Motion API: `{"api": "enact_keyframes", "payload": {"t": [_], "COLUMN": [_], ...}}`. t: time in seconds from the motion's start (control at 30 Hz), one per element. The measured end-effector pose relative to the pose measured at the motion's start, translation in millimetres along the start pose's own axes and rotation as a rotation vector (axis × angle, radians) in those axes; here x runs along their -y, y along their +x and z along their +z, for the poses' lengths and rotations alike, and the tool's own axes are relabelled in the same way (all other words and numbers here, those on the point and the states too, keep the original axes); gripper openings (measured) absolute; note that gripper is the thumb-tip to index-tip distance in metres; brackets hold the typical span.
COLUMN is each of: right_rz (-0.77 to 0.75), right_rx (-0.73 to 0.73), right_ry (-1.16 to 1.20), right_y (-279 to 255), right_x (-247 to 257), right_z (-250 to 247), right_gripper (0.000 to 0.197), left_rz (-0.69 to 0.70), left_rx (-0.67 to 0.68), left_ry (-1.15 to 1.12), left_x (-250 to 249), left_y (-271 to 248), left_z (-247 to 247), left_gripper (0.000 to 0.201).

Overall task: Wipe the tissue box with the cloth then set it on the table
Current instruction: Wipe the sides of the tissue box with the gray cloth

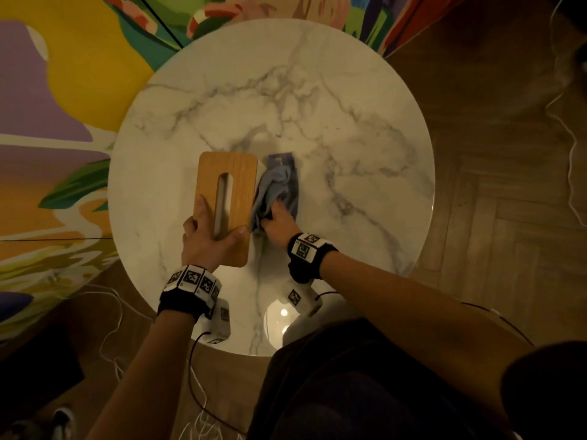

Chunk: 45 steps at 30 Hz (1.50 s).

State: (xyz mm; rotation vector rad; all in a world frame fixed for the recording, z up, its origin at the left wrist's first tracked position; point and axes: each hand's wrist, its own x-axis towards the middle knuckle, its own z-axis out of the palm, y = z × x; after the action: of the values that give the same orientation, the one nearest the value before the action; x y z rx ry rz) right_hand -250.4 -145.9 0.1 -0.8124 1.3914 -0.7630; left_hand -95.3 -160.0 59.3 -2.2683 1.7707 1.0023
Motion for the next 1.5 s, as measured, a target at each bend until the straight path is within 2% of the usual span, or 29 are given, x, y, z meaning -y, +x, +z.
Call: {"api": "enact_keyframes", "payload": {"t": [0.13, 0.23, 0.4, 0.53, 0.7, 0.83, 0.97, 1.03, 1.13, 1.2, 1.27, 1.33, 1.43, 1.5], "right_rz": [0.005, 0.060, -0.118, -0.171, -0.131, 0.017, 0.021, 0.016, -0.007, -0.012, 0.011, 0.053, 0.106, 0.111], "right_rx": [0.140, 0.189, 0.042, -0.009, 0.064, 0.153, 0.055, 0.004, -0.009, -0.015, -0.041, -0.067, -0.118, -0.151], "right_ry": [-0.187, -0.140, -0.133, -0.142, -0.153, -0.183, -0.007, 0.123, 0.164, 0.078, -0.003, -0.049, -0.044, -0.034], "right_y": [-32.4, -47.8, -15.0, 19.0, -9.3, -57.4, -45.2, -29.0, -3.3, 8.1, 10.8, 6.7, -13.8, -31.0], "right_x": [-41.8, -53.3, -6.6, 24.6, 13.9, -32.0, -15.1, 3.4, 24.5, 30.5, 26.1, 10.9, -13.2, -21.0], "right_z": [25.0, 25.0, 0.7, -17.2, -17.5, -11.8, -41.8, -61.2, -78.7, -85.7, -94.0, -102.8, -112.8, -117.5], "right_gripper": [0.068, 0.057, 0.047, 0.055, 0.037, 0.044, 0.026, 0.024, 0.022, 0.014, 0.012, 0.014, 0.022, 0.022], "left_rz": [0.002, 0.004, 0.008, -0.033, -0.104, -0.111, -0.101, -0.033, 0.250, 0.396, 0.459, 0.496, 0.550, 0.566], "left_rx": [-0.008, -0.004, 0.018, 0.029, 0.042, 0.065, 0.060, 0.051, -0.053, -0.102, -0.085, -0.043, -0.038, -0.057], "left_ry": [0.010, 0.006, 0.008, -0.013, -0.023, -0.027, -0.181, -0.181, 0.183, 0.384, 0.494, 0.591, 0.690, 0.674], "left_x": [-1.0, -1.0, -1.3, -3.9, -11.1, -14.4, -8.9, -4.1, -1.4, -4.3, -12.6, -20.2, -29.6, -34.6], "left_y": [-0.3, 0.3, -1.1, -3.5, -5.6, -5.8, -19.1, -33.9, -46.4, -42.6, -30.0, -13.4, 8.0, 16.8], "left_z": [0.5, -0.4, -4.1, -5.1, -6.4, -10.1, -11.1, -9.1, -9.7, -10.4, -13.1, -13.7, -19.5, -26.2], "left_gripper": [0.112, 0.110, 0.107, 0.104, 0.094, 0.080, 0.068, 0.057, 0.046, 0.056, 0.076, 0.083, 0.064, 0.058]}}
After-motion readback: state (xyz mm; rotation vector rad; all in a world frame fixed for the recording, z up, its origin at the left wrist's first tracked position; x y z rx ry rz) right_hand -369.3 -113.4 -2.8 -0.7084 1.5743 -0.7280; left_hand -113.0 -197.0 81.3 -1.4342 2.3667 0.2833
